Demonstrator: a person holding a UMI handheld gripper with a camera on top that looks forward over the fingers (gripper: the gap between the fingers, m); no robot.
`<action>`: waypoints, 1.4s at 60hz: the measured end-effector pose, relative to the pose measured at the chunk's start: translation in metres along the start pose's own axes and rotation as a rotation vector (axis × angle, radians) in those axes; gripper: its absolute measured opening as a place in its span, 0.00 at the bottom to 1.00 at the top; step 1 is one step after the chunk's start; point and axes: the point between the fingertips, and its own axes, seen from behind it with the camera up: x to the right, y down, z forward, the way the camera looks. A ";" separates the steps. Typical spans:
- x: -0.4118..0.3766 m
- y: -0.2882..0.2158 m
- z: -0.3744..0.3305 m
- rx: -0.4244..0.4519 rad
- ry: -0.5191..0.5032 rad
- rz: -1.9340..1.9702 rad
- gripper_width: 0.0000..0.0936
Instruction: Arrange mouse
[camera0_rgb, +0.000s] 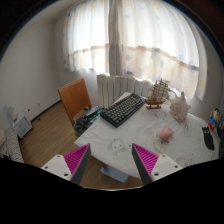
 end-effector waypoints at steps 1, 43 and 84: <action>0.002 0.001 0.000 -0.003 0.008 0.006 0.91; 0.207 0.054 0.035 0.009 0.392 0.254 0.92; 0.284 0.048 0.179 0.072 0.406 0.296 0.92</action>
